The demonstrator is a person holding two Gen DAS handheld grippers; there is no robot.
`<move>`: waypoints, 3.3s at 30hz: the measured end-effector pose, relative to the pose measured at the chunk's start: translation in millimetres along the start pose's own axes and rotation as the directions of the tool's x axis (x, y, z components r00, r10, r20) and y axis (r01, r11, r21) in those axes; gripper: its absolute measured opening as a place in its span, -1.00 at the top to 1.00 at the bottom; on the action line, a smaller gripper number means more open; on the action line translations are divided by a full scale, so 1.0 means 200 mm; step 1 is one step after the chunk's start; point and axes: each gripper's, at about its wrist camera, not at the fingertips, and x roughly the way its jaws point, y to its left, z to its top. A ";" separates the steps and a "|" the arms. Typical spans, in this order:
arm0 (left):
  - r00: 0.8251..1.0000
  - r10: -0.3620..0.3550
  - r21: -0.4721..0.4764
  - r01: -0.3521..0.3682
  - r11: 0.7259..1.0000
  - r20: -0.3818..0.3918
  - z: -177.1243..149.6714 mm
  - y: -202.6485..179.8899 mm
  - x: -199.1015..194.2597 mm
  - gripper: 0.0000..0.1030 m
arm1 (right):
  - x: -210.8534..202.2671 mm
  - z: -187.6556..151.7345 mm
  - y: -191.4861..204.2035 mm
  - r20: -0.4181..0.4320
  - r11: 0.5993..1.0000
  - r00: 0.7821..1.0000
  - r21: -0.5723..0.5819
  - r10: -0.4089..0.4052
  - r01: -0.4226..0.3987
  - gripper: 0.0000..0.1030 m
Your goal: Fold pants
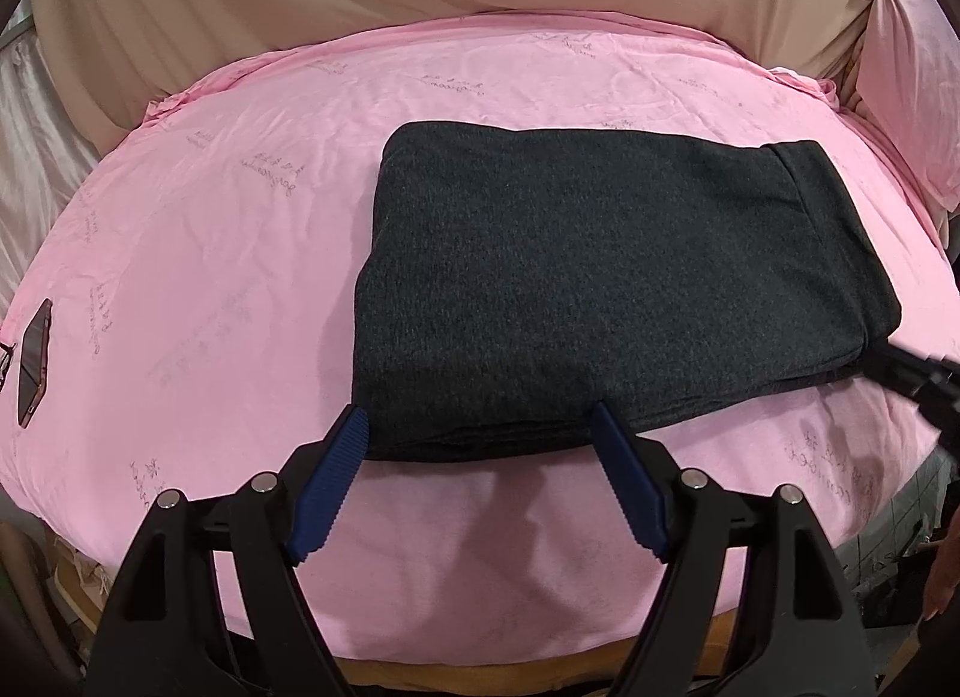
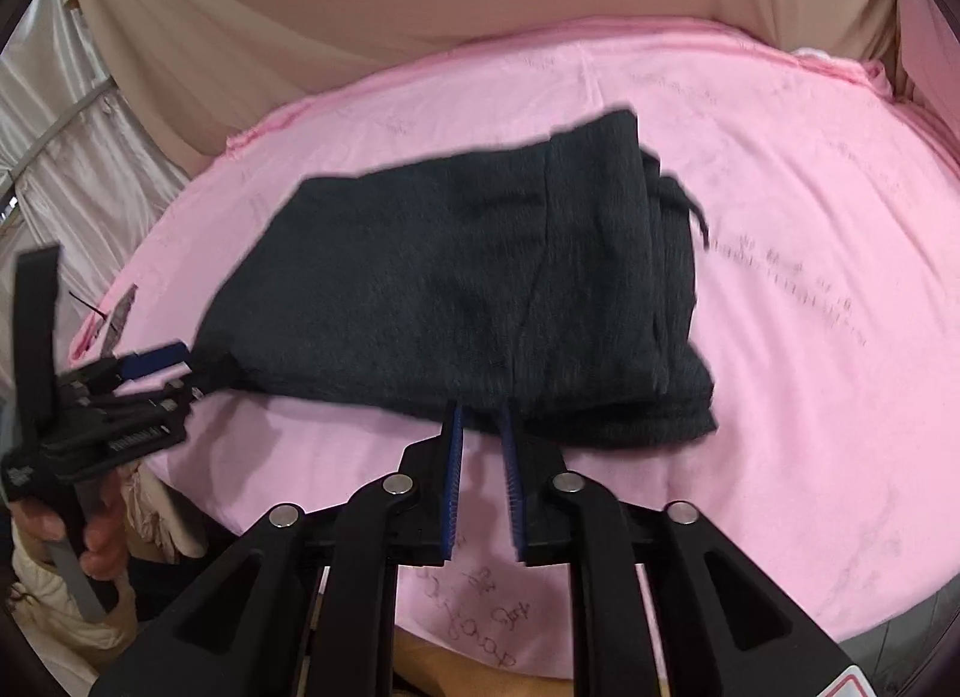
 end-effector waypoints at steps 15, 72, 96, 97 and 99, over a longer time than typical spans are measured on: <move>1.000 0.011 0.025 -0.011 1.000 -0.011 0.01 -0.01 0.04 -0.61 | 0.17 0.44 -0.43 0.081 0.984 0.996 0.174 -0.048 0.034 -0.08; 0.903 -0.428 0.110 0.423 0.899 0.029 0.39 -0.42 -0.04 0.83 | 0.17 0.27 -0.44 -0.050 0.979 0.978 0.025 0.203 -0.202 0.36; 0.846 -0.534 0.205 0.525 0.826 -0.013 0.23 -0.53 -0.08 0.07 | -0.18 0.24 -0.67 0.193 0.968 0.970 0.176 0.146 -0.181 0.60; 0.841 -0.541 0.201 0.526 0.827 0.027 0.24 -0.47 -0.14 -0.15 | -0.22 0.24 -0.62 0.199 0.969 0.965 0.146 0.168 -0.199 0.54; 0.861 -0.496 0.176 0.474 0.863 0.112 0.25 -0.35 -0.21 -0.43 | -0.23 0.24 -0.50 0.184 0.971 0.961 0.084 0.205 -0.223 0.28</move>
